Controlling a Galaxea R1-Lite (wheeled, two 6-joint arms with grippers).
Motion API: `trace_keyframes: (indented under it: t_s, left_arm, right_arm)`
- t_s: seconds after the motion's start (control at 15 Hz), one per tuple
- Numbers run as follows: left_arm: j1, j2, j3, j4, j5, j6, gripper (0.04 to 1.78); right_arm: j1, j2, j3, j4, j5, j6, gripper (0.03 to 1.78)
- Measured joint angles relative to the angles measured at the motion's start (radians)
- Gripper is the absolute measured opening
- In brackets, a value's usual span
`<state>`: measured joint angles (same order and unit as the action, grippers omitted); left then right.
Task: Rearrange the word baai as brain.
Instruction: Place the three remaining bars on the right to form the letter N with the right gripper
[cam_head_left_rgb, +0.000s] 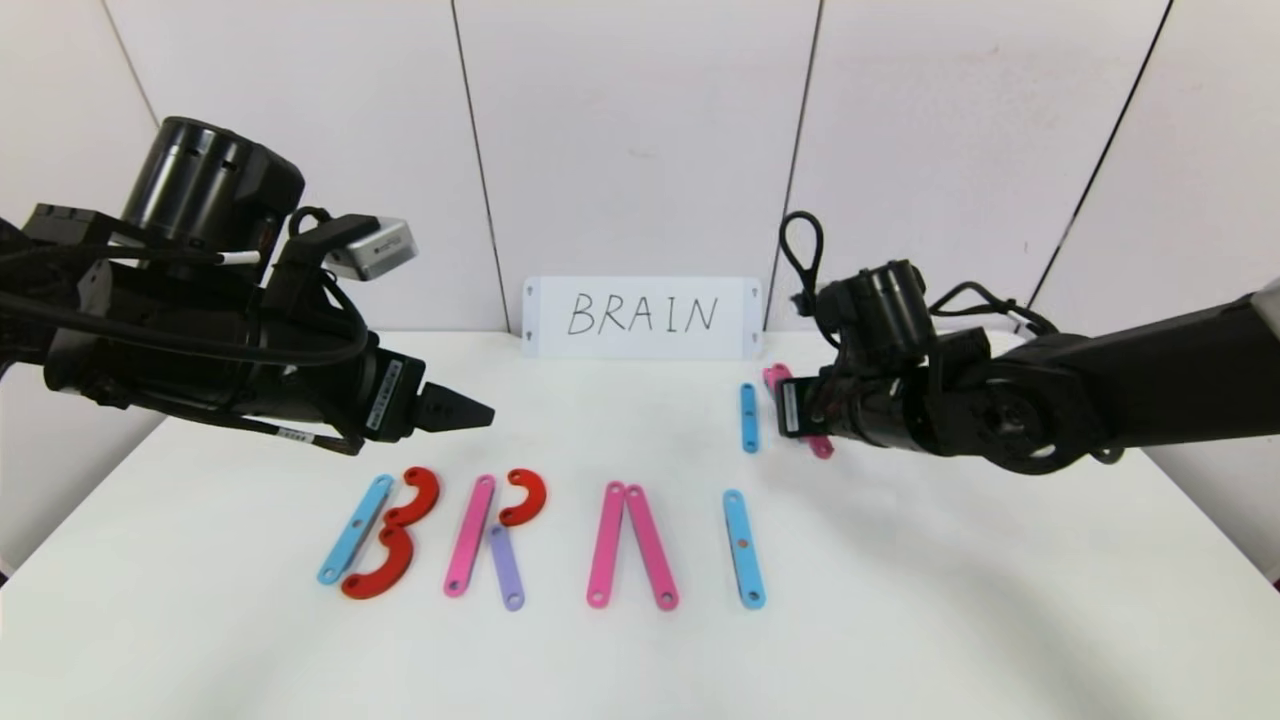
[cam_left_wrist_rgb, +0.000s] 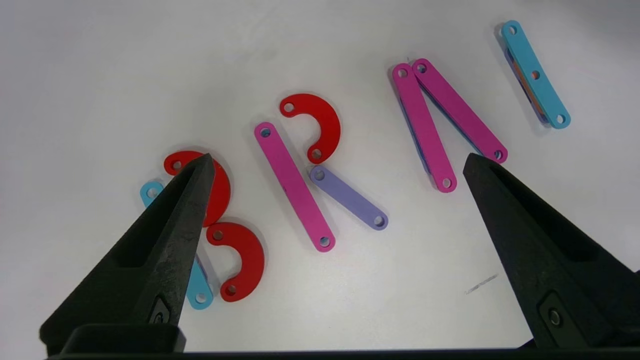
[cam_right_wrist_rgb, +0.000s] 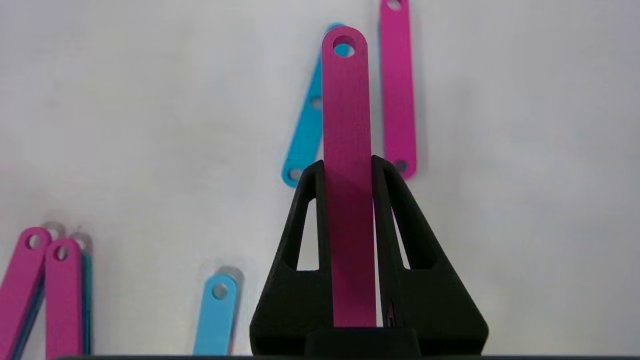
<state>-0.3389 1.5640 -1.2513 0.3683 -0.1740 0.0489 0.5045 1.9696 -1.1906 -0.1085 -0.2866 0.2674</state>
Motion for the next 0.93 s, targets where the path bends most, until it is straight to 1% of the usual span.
trace_keyframes:
  t_s: [0.13, 0.27, 0.6, 0.8, 0.93]
  left_arm:
    - [0.0, -0.003, 0.001, 0.001, 0.0, 0.0, 1.74]
    - [-0.001, -0.003, 0.001, 0.001, 0.0, 0.001, 1.74]
    - [-0.013, -0.003, 0.007, 0.0, 0.0, 0.001, 1.74]
    - [-0.02, -0.003, 0.012, 0.0, 0.0, 0.001, 1.74]
    - [-0.023, -0.003, 0.013, 0.0, 0.0, 0.001, 1.74]
  right_arm:
    - [0.012, -0.038, 0.086, -0.006, -0.036, 0.049, 0.28]
    - [0.027, -0.069, 0.154, -0.009, -0.056, 0.09, 0.28]
    - [0.068, -0.074, 0.244, -0.011, -0.06, 0.181, 0.28]
    - [0.081, -0.043, 0.269, -0.031, -0.062, 0.195, 0.28]
    - [0.084, -0.021, 0.288, -0.096, -0.059, 0.194, 0.28]
